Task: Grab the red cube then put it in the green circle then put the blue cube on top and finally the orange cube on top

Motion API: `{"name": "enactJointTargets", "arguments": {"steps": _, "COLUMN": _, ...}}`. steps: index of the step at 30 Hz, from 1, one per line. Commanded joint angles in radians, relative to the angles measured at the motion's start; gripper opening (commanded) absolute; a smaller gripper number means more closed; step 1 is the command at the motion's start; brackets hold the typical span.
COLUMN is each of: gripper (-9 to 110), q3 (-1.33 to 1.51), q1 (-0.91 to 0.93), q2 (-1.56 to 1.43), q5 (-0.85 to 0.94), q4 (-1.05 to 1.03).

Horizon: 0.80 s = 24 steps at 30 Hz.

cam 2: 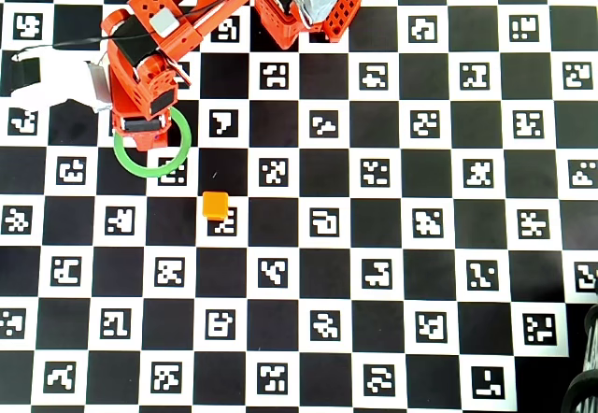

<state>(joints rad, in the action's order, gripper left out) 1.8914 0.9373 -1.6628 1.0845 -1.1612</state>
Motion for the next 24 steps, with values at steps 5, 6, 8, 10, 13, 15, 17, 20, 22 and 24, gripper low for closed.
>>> {"name": "enactJointTargets", "arguments": {"steps": 5, "gripper": 4, "q3": -0.003, "q1": -0.014, "q2": -0.087, "q5": 0.012, "q4": 0.014}}
{"name": "enactJointTargets", "arguments": {"steps": 6, "gripper": 4, "q3": 0.002, "q1": -0.014, "q2": -0.087, "q5": 0.009, "q4": 0.018}}
{"name": "enactJointTargets", "arguments": {"steps": 8, "gripper": 4, "q3": 0.009, "q1": -0.012, "q2": -0.087, "q5": 0.005, "q4": 0.032}}
{"name": "enactJointTargets", "arguments": {"steps": 10, "gripper": 4, "q3": 0.020, "q1": -0.011, "q2": -0.087, "q5": 0.002, "q4": 0.044}}
{"name": "enactJointTargets", "arguments": {"steps": 13, "gripper": 4, "q3": 0.040, "q1": -0.008, "q2": -0.087, "q5": -0.003, "q4": 0.064}}
{"name": "enactJointTargets", "arguments": {"steps": 15, "gripper": 4, "q3": 0.049, "q1": -0.005, "q2": -0.086, "q5": -0.009, "q4": 0.083}}
{"name": "enactJointTargets", "arguments": {"steps": 17, "gripper": 4, "q3": 0.055, "q1": -0.003, "q2": -0.083, "q5": -0.012, "q4": 0.095}}
{"name": "enactJointTargets", "arguments": {"steps": 20, "gripper": 4, "q3": 0.060, "q1": 0.000, "q2": -0.080, "q5": -0.014, "q4": 0.104}}
{"name": "enactJointTargets", "arguments": {"steps": 22, "gripper": 4, "q3": 0.063, "q1": 0.003, "q2": -0.078, "q5": -0.014, "q4": 0.106}}
{"name": "enactJointTargets", "arguments": {"steps": 24, "gripper": 4, "q3": 0.067, "q1": 0.006, "q2": -0.078, "q5": -0.011, "q4": 0.107}}
